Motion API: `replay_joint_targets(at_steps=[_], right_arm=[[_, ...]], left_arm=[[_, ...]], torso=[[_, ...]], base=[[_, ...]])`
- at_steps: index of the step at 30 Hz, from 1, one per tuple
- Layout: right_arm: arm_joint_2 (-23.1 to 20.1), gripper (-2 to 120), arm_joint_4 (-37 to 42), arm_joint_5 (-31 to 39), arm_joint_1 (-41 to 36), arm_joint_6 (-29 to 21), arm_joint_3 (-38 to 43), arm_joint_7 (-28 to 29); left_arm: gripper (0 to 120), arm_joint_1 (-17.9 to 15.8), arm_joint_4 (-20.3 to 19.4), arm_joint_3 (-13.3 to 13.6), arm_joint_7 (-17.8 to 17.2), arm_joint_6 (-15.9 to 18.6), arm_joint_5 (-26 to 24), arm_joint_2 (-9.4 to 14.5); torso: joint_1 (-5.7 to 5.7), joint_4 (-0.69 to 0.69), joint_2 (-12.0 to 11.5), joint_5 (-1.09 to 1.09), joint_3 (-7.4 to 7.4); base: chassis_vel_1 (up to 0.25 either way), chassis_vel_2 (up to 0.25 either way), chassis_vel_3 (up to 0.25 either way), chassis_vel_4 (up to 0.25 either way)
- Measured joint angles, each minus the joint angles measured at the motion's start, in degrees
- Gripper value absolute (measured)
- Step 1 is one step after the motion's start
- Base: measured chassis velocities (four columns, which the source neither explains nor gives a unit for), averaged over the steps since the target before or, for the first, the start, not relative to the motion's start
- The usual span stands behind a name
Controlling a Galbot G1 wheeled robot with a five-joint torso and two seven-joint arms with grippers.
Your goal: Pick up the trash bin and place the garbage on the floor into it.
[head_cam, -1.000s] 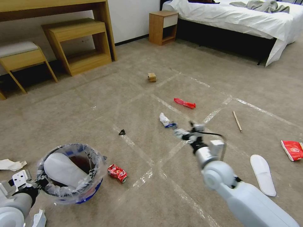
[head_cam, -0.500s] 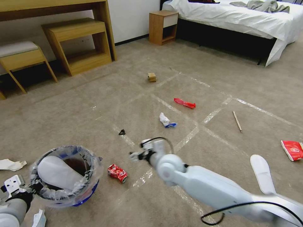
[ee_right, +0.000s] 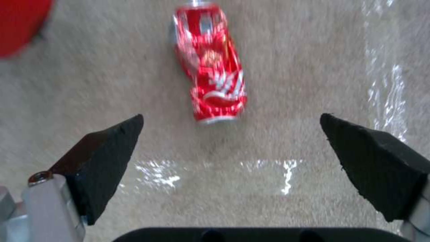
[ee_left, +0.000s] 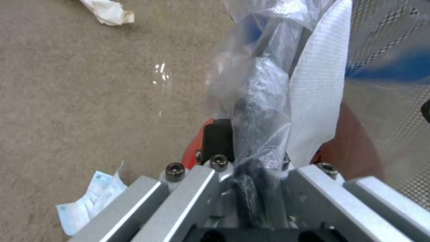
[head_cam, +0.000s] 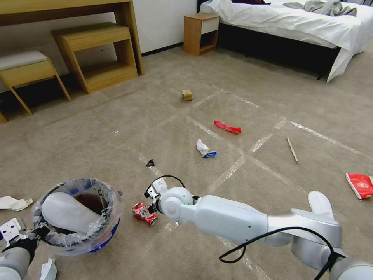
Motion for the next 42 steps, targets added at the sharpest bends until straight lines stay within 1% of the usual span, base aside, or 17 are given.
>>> replay_joint_targets(at_steps=[5, 7, 14, 17, 19, 22, 23, 25, 26, 29, 39, 42], right_arm=[[1.5, 100, -2.4, -0.8, -0.8, -0.1, -1.4, -0.4], [2.7, 100, -4.7, -2.0, -1.5, -0.1, -2.6, -1.7], [4.7, 100, -9.5, -5.3, -2.4, 0.2, -3.6, -5.1], [6.3, 100, -13.3, -8.1, -3.2, 1.6, -3.9, -7.7], [6.7, 100, -14.3, -8.8, -3.5, 1.8, -3.9, -8.4], [7.5, 100, -16.3, -10.8, -3.9, 3.2, -3.9, -10.1], [8.2, 100, -17.8, -12.5, -4.2, 5.1, -4.0, -11.3], [9.1, 100, -19.4, -13.9, -4.5, 6.7, -4.1, -12.6], [9.1, 100, -19.4, -13.9, -4.5, 6.7, -4.1, -12.6], [11.0, 100, -22.7, -17.5, -5.1, 11.2, -4.6, -15.5], [12.4, 99, -26.3, -21.7, -6.1, 14.8, -5.0, -17.5], [12.7, 94, -27.3, -22.5, -6.5, 16.4, -5.2, -17.8]], left_arm=[[0, 0.6, 0.1, -0.7, 0.4, -0.3, 0.0, 0.0], [0, 0.9, 0.1, -1.1, 0.6, -0.4, 0.0, 0.0], [0, 1.0, 0.1, -0.8, 0.7, -0.5, 0.0, -0.6], [0, 1.4, -0.1, -0.7, 0.9, -0.6, 0.3, -1.0], [0, 1.6, -0.1, -0.7, 0.9, -0.6, 0.4, -1.1], [0, 1.9, -0.2, -0.9, 1.1, -0.8, 0.4, -1.2], [0, 2.1, -0.3, -1.0, 1.2, -0.8, 0.4, -1.3], [0, 2.3, -0.3, -1.1, 1.3, -1.0, 0.4, -1.4], [0, 2.3, -0.3, -1.1, 1.3, -1.0, 0.4, -1.4], [0, 2.4, -0.1, -1.3, 1.6, -1.2, 0.4, -1.4], [0, 2.4, 0.5, -1.0, 1.9, -1.5, 0.7, -1.7], [0, 2.3, 0.5, -0.8, 2.0, -1.5, 0.8, -1.8]], torso=[[0.0, 0.0, 0.0, 0.01, 0.0], [0.0, 0.01, 0.0, 0.01, 0.0], [-0.01, 0.0, 0.0, 0.0, 0.0], [-0.01, 0.01, 0.0, 0.01, 0.0], [-0.01, 0.01, 0.0, 0.01, 0.0], [0.0, 0.0, 0.0, 0.0, 0.0], [0.0, 0.0, 0.0, 0.01, 0.0], [0.0, 0.0, 0.0, 0.0, 0.0], [0.0, 0.0, 0.0, 0.0, 0.0], [-0.01, 0.01, 0.0, 0.01, 0.0], [0.0, 0.01, 0.0, 0.0, 0.0], [0.0, 0.0, 0.0, 0.01, 0.0]], base=[[0.0, 0.0, 0.0, 0.0], [0.0, 0.0, 0.0, 0.0], [0.0, 0.0, 0.0, 0.0], [0.0, 0.0, 0.0, 0.0], [0.0, 0.0, 0.0, 0.0], [0.0, 0.0, 0.0, 0.0], [0.0, 0.0, 0.0, 0.0], [0.0, 0.0, 0.0, 0.0], [0.0, 0.0, 0.0, 0.0], [0.0, 0.0, 0.0, 0.0], [0.0, 0.0, 0.0, 0.0], [0.0, 0.0, 0.0, 0.0]])
